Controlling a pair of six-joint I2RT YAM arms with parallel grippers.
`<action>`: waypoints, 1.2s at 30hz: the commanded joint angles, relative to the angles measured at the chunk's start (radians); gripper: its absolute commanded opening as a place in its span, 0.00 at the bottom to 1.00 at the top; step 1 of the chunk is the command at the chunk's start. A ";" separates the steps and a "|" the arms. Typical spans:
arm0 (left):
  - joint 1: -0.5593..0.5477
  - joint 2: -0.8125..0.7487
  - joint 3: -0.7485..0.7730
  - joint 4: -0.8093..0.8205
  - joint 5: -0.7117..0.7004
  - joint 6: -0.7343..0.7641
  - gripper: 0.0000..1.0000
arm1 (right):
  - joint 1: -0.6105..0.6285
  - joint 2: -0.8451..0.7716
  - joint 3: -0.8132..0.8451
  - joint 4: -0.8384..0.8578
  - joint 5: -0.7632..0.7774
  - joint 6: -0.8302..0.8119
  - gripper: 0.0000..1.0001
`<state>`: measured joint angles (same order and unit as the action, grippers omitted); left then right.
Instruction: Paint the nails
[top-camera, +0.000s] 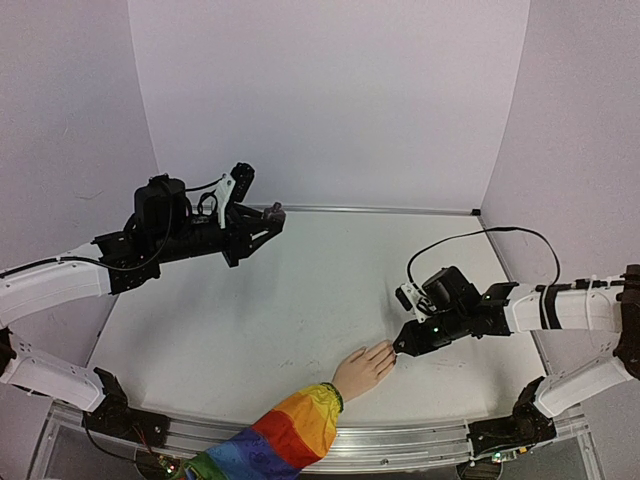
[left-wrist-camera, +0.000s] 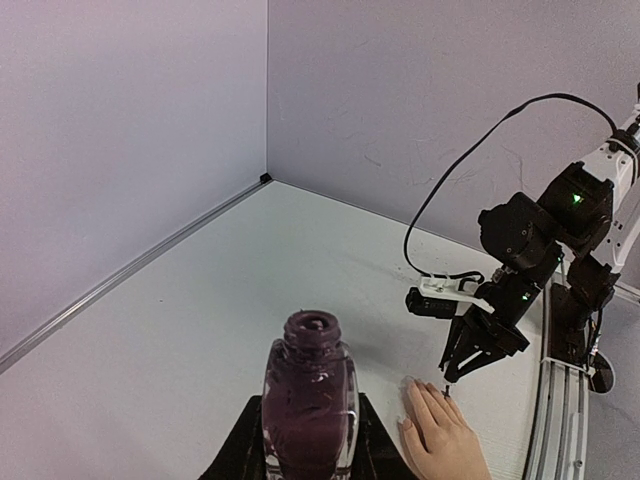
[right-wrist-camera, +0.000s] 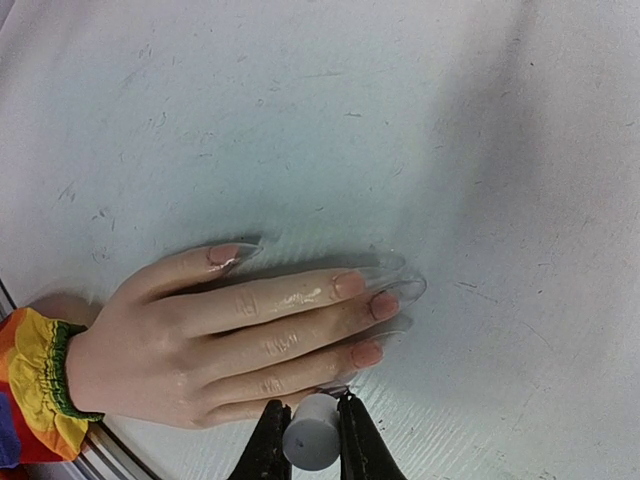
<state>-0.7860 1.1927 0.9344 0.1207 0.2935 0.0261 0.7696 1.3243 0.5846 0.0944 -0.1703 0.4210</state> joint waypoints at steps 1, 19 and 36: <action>0.004 -0.022 0.025 0.037 0.015 0.005 0.00 | 0.007 0.009 0.035 -0.012 0.019 0.014 0.00; 0.004 -0.024 0.025 0.037 0.014 0.005 0.00 | 0.007 0.014 0.036 -0.027 0.068 0.040 0.00; 0.004 -0.021 0.028 0.038 0.019 0.002 0.00 | 0.007 -0.055 0.023 -0.040 0.034 0.012 0.00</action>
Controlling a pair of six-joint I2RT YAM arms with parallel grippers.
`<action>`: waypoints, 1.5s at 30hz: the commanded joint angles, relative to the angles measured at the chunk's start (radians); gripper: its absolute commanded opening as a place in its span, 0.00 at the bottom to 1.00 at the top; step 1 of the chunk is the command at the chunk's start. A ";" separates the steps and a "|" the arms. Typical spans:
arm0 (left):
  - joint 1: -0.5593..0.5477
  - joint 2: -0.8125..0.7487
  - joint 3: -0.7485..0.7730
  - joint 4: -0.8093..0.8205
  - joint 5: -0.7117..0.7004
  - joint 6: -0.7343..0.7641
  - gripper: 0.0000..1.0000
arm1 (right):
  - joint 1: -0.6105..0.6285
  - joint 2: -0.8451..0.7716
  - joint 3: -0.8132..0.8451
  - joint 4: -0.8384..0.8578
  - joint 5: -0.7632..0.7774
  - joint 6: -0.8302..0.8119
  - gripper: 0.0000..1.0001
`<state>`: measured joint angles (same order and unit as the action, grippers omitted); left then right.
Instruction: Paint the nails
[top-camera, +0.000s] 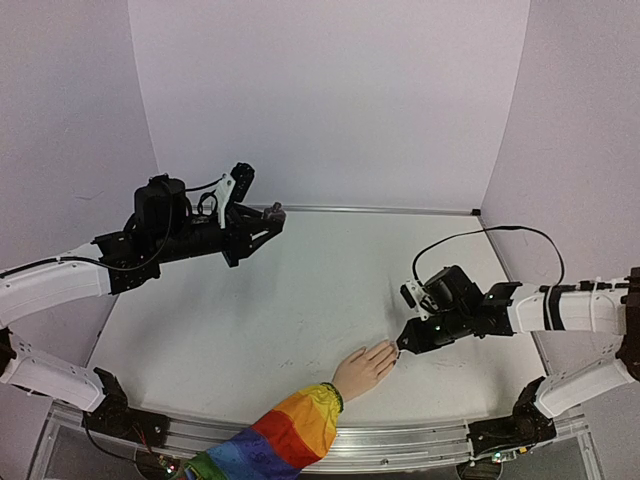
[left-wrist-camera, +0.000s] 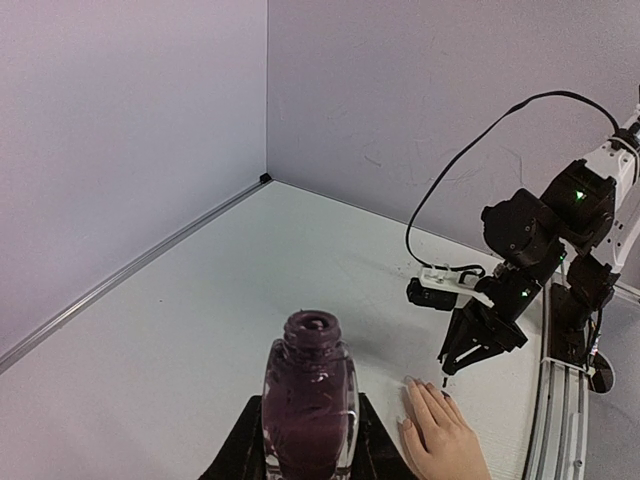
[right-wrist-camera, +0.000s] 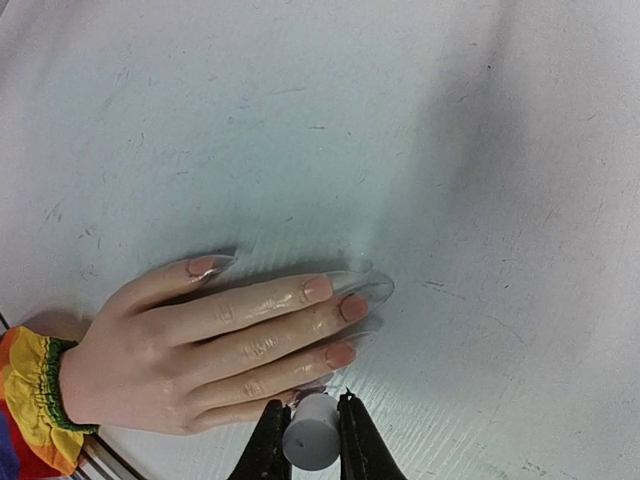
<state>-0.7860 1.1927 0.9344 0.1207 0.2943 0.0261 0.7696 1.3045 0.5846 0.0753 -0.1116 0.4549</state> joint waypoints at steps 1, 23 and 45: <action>0.004 -0.021 0.029 0.037 0.019 0.001 0.00 | 0.007 -0.036 0.023 -0.020 -0.030 -0.024 0.00; 0.004 -0.016 0.030 0.037 0.019 0.001 0.00 | 0.011 0.021 0.039 0.007 -0.073 -0.048 0.00; 0.004 -0.023 0.026 0.037 0.015 0.006 0.00 | 0.014 0.017 0.033 0.006 -0.053 -0.025 0.00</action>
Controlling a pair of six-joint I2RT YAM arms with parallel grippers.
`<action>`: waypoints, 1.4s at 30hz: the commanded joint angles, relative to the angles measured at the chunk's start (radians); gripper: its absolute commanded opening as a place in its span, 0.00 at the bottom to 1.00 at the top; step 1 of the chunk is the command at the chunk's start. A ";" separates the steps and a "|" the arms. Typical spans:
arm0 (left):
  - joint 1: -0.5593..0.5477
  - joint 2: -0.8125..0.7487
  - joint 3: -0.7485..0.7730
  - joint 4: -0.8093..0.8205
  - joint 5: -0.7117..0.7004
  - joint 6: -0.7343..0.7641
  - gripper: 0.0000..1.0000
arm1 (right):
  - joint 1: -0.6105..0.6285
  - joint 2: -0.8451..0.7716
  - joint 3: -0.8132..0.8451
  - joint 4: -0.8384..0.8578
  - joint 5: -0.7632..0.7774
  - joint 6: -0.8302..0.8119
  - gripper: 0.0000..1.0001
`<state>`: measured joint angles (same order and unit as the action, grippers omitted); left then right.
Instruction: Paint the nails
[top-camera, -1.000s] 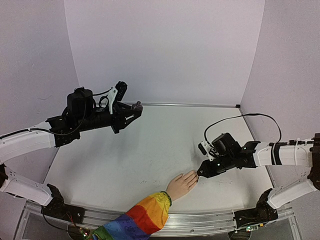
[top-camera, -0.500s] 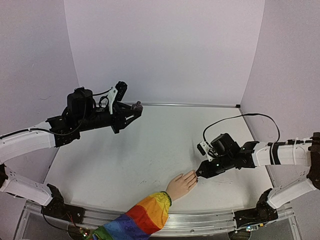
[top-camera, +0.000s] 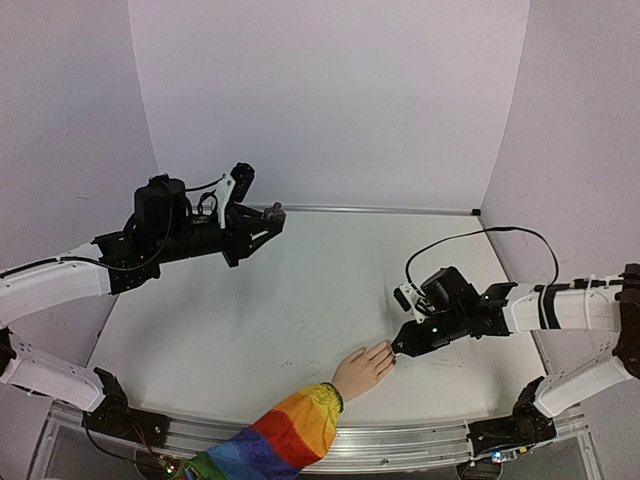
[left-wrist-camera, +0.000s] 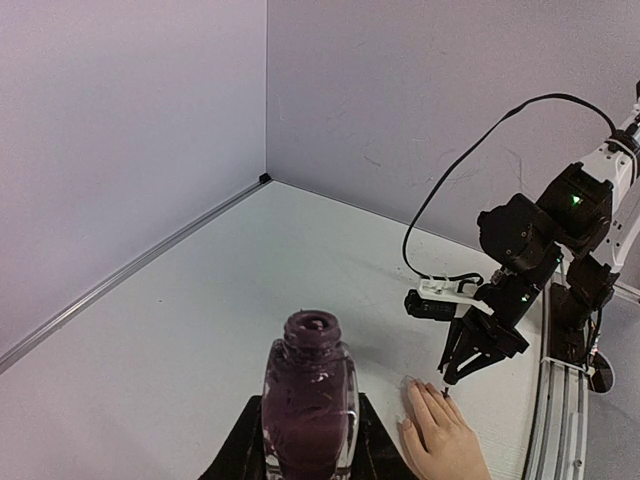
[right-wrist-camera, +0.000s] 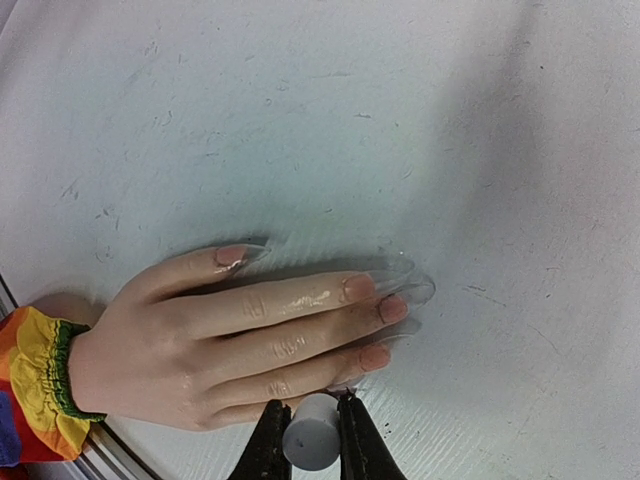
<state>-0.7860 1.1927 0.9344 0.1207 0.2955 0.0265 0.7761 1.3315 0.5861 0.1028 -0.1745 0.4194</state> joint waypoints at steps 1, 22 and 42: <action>0.004 -0.024 0.025 0.037 0.014 0.006 0.00 | 0.008 -0.014 0.030 -0.026 0.013 0.013 0.00; 0.005 -0.021 0.021 0.037 0.021 0.010 0.00 | 0.008 -0.131 0.027 -0.081 0.159 0.080 0.00; -0.009 0.046 0.060 0.039 0.234 0.209 0.00 | 0.008 -0.139 0.413 0.145 -0.008 -0.125 0.00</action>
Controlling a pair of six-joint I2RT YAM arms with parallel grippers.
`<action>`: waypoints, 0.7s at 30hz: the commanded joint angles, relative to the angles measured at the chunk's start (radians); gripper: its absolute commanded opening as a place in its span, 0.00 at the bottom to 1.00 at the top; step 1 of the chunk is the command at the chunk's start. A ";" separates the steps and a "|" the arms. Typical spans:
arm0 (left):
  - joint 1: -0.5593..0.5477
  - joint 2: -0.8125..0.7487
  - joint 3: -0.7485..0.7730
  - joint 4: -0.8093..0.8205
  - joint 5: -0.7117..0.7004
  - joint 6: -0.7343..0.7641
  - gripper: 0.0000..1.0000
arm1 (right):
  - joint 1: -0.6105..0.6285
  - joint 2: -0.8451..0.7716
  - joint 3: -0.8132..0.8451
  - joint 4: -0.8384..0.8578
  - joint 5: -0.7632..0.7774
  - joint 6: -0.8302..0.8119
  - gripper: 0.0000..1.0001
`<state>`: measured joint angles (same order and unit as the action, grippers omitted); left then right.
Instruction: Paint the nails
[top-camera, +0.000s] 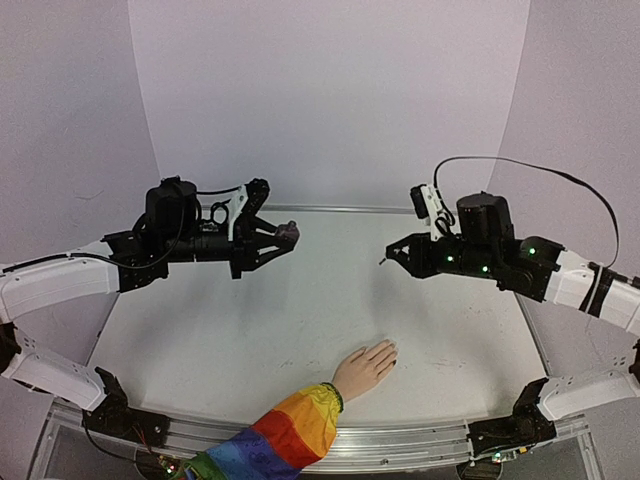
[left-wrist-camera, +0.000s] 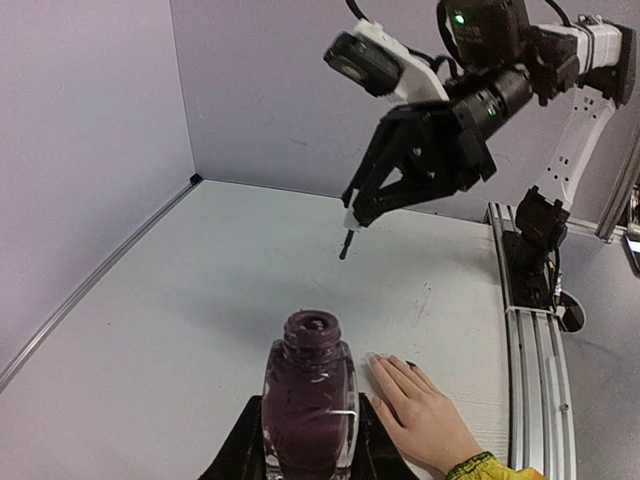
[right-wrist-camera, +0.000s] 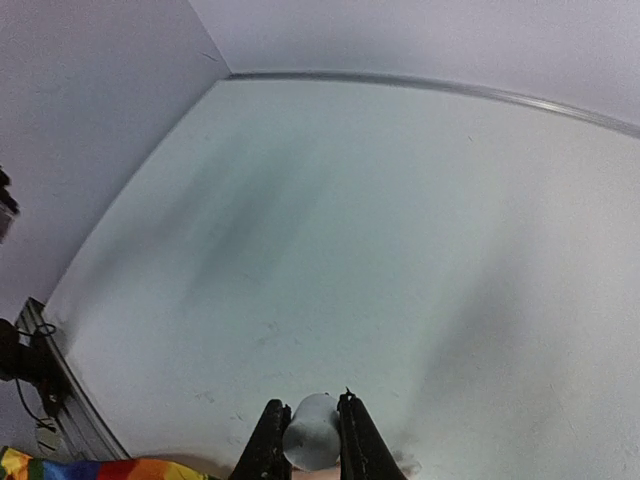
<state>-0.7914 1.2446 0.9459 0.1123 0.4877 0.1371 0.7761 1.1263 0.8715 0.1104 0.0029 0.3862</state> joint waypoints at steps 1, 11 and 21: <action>-0.003 -0.003 0.044 0.048 0.049 0.113 0.00 | 0.010 0.092 0.164 0.143 -0.235 -0.105 0.00; -0.013 -0.010 -0.024 0.057 0.022 0.191 0.00 | 0.074 0.227 0.402 0.164 -0.466 -0.119 0.00; -0.027 -0.006 -0.044 0.066 -0.023 0.201 0.00 | 0.110 0.312 0.479 0.184 -0.495 -0.107 0.00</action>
<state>-0.8120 1.2449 0.8963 0.1162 0.4854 0.3180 0.8722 1.4197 1.2900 0.2348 -0.4526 0.2836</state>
